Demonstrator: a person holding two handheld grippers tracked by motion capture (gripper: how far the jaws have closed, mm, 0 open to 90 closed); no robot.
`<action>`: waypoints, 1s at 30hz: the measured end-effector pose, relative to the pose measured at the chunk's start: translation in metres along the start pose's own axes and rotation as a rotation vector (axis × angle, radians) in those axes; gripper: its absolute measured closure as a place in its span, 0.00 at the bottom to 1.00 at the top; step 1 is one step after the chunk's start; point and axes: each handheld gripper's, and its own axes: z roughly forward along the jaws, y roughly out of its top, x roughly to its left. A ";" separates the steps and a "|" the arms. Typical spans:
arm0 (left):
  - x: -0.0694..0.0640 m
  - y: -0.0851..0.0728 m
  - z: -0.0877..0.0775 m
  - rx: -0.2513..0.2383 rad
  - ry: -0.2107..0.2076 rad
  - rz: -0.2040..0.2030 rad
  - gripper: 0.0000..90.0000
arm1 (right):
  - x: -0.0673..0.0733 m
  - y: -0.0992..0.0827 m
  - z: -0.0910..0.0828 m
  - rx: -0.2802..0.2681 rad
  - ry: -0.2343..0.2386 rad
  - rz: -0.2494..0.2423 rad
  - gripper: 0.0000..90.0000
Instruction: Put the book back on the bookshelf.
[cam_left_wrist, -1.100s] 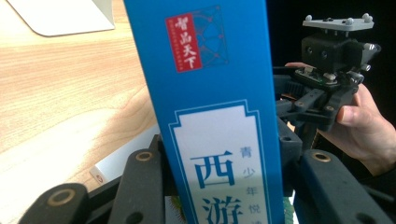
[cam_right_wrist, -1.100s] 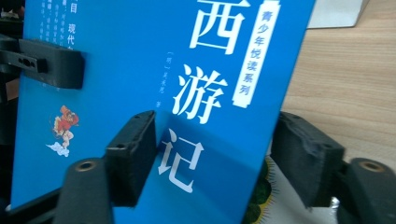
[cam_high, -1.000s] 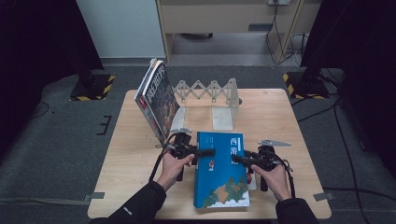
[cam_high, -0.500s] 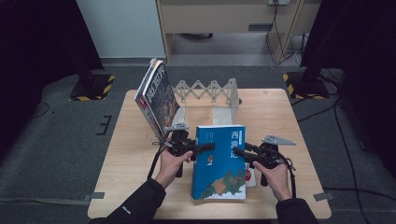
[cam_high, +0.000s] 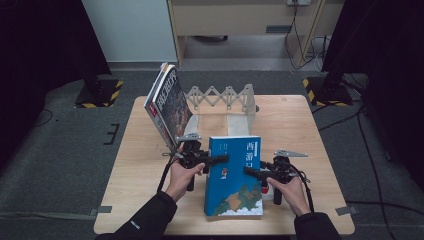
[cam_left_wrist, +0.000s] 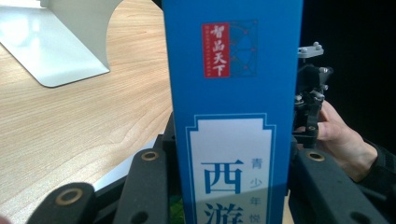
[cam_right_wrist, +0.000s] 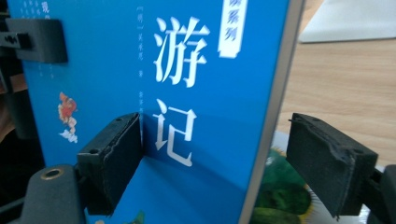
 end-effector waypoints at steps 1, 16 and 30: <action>0.000 0.000 0.000 -0.001 -0.002 0.002 0.67 | 0.000 0.000 0.001 0.001 0.008 -0.006 0.22; 0.000 -0.013 0.000 -0.067 0.018 0.030 0.66 | 0.005 0.004 -0.006 0.031 0.027 -0.047 0.38; 0.005 -0.018 0.004 -0.106 0.020 0.018 0.58 | 0.007 0.005 -0.006 0.037 0.017 -0.089 0.40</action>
